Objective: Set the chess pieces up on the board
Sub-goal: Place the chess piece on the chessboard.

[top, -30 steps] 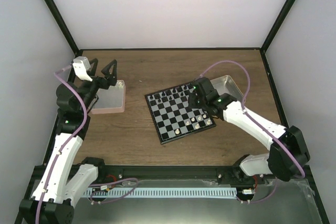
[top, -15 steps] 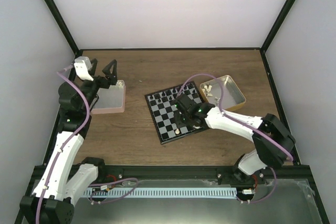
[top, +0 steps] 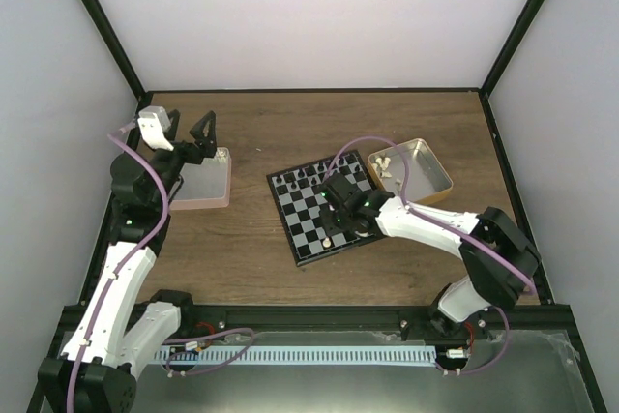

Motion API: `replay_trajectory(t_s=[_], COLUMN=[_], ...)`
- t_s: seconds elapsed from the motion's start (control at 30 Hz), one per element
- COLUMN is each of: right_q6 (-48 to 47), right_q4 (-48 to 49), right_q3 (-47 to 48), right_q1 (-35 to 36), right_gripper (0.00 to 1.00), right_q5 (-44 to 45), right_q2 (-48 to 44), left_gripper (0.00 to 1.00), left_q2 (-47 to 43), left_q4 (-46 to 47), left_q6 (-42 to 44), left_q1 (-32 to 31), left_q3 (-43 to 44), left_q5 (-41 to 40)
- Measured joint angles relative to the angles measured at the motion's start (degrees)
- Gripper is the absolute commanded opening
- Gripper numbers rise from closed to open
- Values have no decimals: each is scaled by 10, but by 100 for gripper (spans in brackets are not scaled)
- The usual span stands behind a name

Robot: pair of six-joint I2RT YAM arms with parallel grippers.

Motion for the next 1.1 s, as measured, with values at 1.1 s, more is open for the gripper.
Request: replay_trajectory(t_s=[1.1], right_q6=[-2], right_q4=[32], right_q3=[-28], right_q1=[2], right_gripper=[9], right_q5=[23], right_q2=[37], left_gripper=[100], left_q2=[1], left_q4=[2], left_q6=[5], left_q1=[0], left_q3=[-2], left_q5=[-17])
